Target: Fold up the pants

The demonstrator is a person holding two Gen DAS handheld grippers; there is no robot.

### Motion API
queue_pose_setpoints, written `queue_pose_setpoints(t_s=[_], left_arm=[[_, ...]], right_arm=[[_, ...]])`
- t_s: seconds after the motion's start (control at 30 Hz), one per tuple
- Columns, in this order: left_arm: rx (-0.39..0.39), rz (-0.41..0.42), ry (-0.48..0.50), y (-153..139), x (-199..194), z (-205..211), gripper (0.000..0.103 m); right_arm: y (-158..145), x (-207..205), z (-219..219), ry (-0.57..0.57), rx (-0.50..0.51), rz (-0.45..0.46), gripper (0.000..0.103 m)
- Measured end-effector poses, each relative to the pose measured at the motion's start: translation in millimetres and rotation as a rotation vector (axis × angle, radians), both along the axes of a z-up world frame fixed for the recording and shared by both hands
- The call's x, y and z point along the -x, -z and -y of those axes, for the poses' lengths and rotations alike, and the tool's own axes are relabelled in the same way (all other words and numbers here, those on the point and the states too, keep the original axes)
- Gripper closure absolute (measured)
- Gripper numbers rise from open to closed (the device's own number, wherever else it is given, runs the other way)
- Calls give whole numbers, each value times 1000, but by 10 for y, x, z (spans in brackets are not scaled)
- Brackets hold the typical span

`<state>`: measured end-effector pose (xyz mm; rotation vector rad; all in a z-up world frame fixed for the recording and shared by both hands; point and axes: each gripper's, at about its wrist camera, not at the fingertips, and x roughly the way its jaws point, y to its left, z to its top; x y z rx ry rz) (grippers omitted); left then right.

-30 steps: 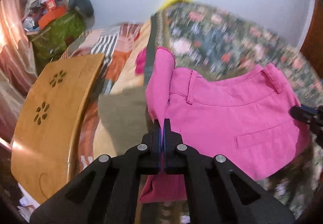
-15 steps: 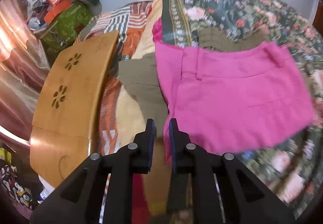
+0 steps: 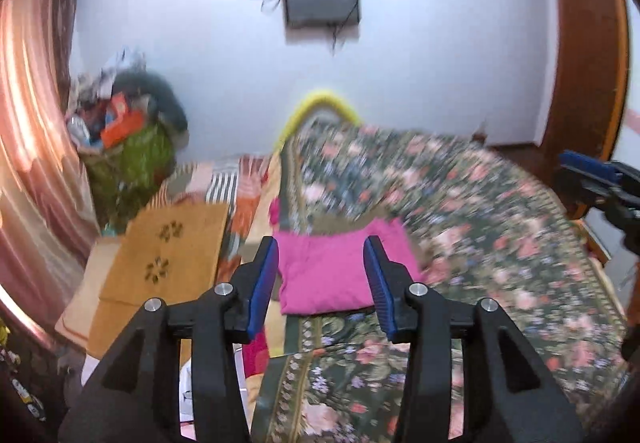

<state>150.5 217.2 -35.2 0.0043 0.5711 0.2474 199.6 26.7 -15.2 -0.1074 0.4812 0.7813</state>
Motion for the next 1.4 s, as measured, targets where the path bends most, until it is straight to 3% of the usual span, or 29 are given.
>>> queue_pose_setpoints(t_s=[0.23, 0.27, 0.33, 0.5, 0.57, 0.6, 0.63, 0.7, 0.8, 1.4], left_arm=[[23, 195, 6, -663, 890, 401, 47], [24, 217, 4, -702, 999, 443, 47], [12, 258, 3, -783, 1221, 553, 46], [-4, 316, -8, -867, 1642, 768, 40], [-19, 347, -14, -881, 1805, 864, 27], [-22, 356, -14, -877, 1857, 891, 17], [-23, 367, -14, -876, 1920, 923, 9], [-27, 381, -26, -874, 2009, 966, 2], [-27, 386, -32, -869, 2080, 992, 0], [-16, 367, -18, -777, 2135, 1059, 0]], right_arm=[[-486, 774, 353, -40, -106, 134, 64], [-525, 862, 397, -46, -122, 147, 63], [-576, 1032, 477, -61, -149, 167, 49], [-598, 1400, 585, -71, -170, 225, 46], [-585, 1497, 625, -66, -184, 231, 32], [-573, 1543, 640, -55, -191, 235, 18], [-564, 1575, 663, -42, -199, 242, 14], [-554, 1642, 684, -27, -202, 260, 12], [-561, 1709, 700, -6, -192, 266, 0], [-545, 1858, 817, 33, -187, 271, 0]])
